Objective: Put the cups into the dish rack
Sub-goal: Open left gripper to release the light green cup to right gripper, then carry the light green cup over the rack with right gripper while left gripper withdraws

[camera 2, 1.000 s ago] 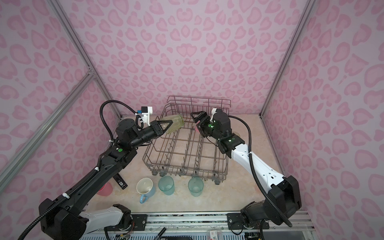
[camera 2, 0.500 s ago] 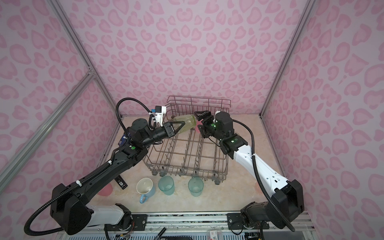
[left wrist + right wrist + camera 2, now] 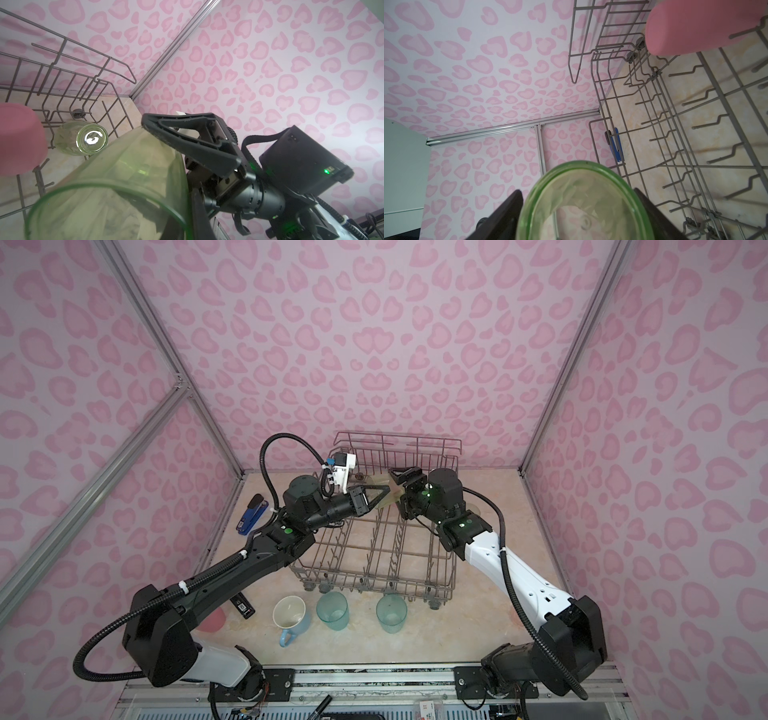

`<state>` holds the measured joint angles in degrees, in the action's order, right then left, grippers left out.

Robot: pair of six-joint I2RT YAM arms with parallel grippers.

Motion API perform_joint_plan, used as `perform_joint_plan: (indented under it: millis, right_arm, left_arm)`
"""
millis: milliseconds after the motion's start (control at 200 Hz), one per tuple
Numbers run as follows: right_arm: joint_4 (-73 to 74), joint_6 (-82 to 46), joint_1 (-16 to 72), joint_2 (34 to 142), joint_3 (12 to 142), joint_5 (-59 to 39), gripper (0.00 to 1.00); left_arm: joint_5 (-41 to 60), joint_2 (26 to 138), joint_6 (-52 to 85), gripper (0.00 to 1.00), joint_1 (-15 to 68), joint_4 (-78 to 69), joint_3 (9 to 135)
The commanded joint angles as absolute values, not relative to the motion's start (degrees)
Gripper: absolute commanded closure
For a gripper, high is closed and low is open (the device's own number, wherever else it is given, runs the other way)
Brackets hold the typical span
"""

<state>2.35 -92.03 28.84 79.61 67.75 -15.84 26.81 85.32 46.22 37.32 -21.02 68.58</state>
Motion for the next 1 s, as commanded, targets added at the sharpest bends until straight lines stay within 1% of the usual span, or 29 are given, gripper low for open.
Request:
perform_joint_plan:
  millis: [0, 65, 100, 135, 210, 375, 395, 405, 420, 565, 665, 820, 915, 1000]
  right_arm:
    - [4.36, -93.23, 28.95, 78.87, 66.37, -14.92, 0.30]
    - [4.92, -93.71, 28.97, 78.34, 65.62, -14.39, 0.33]
    - [5.01, -93.74, 28.92, 78.07, 65.32, -13.97, 0.37]
    - [5.10, -93.55, 28.94, 77.76, 65.17, -13.64, 0.41]
    - [4.79, -93.16, 28.92, 77.37, 64.82, -12.87, 0.44]
    - [3.75, -91.38, 28.97, 76.62, 64.20, -11.06, 0.44]
    - [3.63, -91.12, 28.96, 76.43, 64.18, -10.87, 0.44]
    - [3.57, -90.96, 28.99, 76.35, 64.03, -10.72, 0.44]
    - [3.46, -90.60, 28.96, 76.31, 64.01, -10.39, 0.44]
    - [1.04, -86.30, 28.82, 75.24, 63.72, -7.41, 0.44]
    - [-1.06, -82.04, 28.52, 74.42, 63.78, -4.67, 0.45]
    - [-5.41, -72.55, 28.68, 72.96, 64.31, 1.12, 0.45]
    - [-7.43, -65.92, 29.48, 71.99, 64.16, 5.72, 0.45]
    - [-9.55, -60.67, 30.53, 71.63, 64.69, 10.30, 0.44]
  left_arm:
    - [27.15, 86.86, 45.09, 0.97, 37.94, -24.99, 70.51]
    - [27.14, 87.32, 45.00, 0.97, 38.19, -24.93, 70.96]
    - [26.98, 87.45, 44.91, 0.96, 38.37, -24.78, 71.10]
    - [26.96, 87.56, 44.70, 0.94, 38.35, -24.53, 71.19]
    - [26.56, 87.42, 44.35, 0.90, 38.33, -23.94, 71.15]
    - [25.16, 85.97, 43.12, 0.66, 38.41, -21.26, 70.62]
    - [24.79, 85.69, 42.88, 0.65, 38.35, -20.74, 70.54]
    - [24.52, 85.56, 42.82, 0.61, 38.37, -20.46, 70.43]
    - [24.26, 85.29, 42.54, 0.58, 38.36, -20.09, 70.40]
    - [20.54, 82.66, 40.00, 0.33, 38.37, -14.60, 69.63]
    - [17.74, 80.87, 37.85, 0.20, 38.39, -8.78, 69.68]
    - [12.46, 78.52, 34.19, 0.06, 38.07, 2.44, 71.33]
    - [6.87, 77.23, 30.92, 0.01, 37.73, 12.40, 73.88]
    - [3.29, 76.02, 28.74, 0.00, 36.79, 19.83, 75.65]
